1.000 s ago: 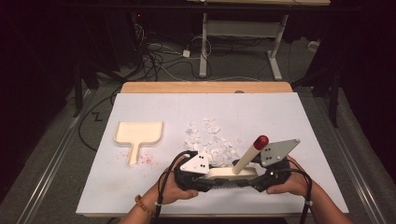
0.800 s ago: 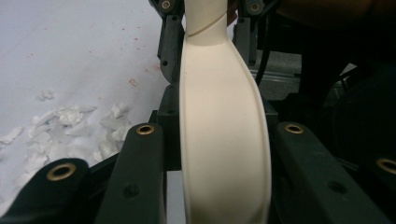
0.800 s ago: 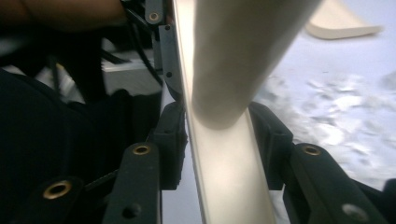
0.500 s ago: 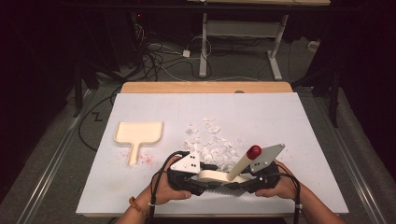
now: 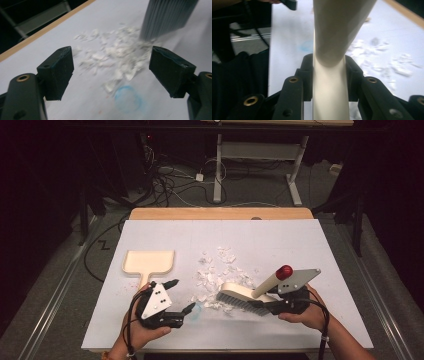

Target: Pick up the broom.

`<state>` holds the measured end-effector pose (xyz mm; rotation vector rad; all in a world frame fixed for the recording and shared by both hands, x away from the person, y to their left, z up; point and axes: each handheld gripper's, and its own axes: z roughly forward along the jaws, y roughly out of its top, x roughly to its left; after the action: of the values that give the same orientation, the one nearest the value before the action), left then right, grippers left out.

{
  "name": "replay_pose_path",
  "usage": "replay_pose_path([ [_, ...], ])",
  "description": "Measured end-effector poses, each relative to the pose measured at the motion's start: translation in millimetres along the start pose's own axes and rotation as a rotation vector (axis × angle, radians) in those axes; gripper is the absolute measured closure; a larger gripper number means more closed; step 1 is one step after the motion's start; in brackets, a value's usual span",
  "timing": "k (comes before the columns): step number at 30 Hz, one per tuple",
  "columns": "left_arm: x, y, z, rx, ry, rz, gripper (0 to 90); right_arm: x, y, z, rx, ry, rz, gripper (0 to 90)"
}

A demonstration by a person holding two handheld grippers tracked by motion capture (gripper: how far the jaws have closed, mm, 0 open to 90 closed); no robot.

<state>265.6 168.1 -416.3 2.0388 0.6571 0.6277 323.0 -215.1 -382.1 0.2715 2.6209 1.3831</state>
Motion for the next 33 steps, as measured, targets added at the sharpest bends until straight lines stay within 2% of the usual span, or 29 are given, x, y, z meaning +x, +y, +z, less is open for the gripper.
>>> replay_pose_path([
  [1,2.2,-9.5,-3.2,0.025,0.059,0.000,19.1,-3.2,0.4,-3.7,-0.008,-0.044,0.029,67.8],
  [3,3.5,-14.9,-4.4,0.038,0.075,-0.001,19.1,-4.2,0.1,-4.9,-0.008,-0.062,0.029,67.7],
  [4,5.2,-21.4,-5.4,0.053,0.096,-0.009,19.0,-7.5,-0.8,-8.6,-0.008,-0.097,0.053,67.7],
  [6,7.0,-31.4,-7.2,0.072,0.120,-0.025,19.0,-10.0,-1.5,-9.8,-0.021,-0.099,0.060,67.7],
  [7,8.5,-35.5,-8.0,0.069,0.124,-0.034,19.0,-13.5,-3.1,-13.3,-0.036,-0.124,0.093,67.7],
  [8,8.8,-38.2,-8.5,0.073,0.132,-0.040,19.0,-14.7,-3.6,-14.3,-0.032,-0.142,0.095,67.8],
  [10,8.0,-46.0,-10.1,0.081,0.131,-0.082,19.1,-16.9,-4.3,-15.6,-0.033,-0.158,0.096,67.7],
  [12,7.4,-51.5,-10.4,0.088,0.150,-0.088,19.3,-19.2,-6.2,-19.7,-0.042,-0.186,0.109,67.7],
  [15,8.3,-59.2,-10.9,0.084,0.160,-0.128,19.5,-21.6,-7.2,-23.7,-0.051,-0.215,0.121,67.7],
  [23,11.6,-65.1,-13.5,0.096,0.186,-0.130,18.6,-26.1,-7.7,-34.1,-0.075,-0.279,0.142,67.7],
  [28,12.4,-66.4,-13.0,0.109,0.188,-0.121,18.2,-32.0,-10.7,-37.3,-0.080,-0.314,0.162,67.7],
  [32,13.0,-67.3,-11.2,0.122,0.179,-0.121,18.2,-35.1,-12.2,-40.2,-0.078,-0.362,0.170,67.8],
  [33,13.0,-67.1,-10.9,0.123,0.175,-0.121,18.2,-37.2,-13.2,-40.7,-0.078,-0.353,0.176,67.7],
])
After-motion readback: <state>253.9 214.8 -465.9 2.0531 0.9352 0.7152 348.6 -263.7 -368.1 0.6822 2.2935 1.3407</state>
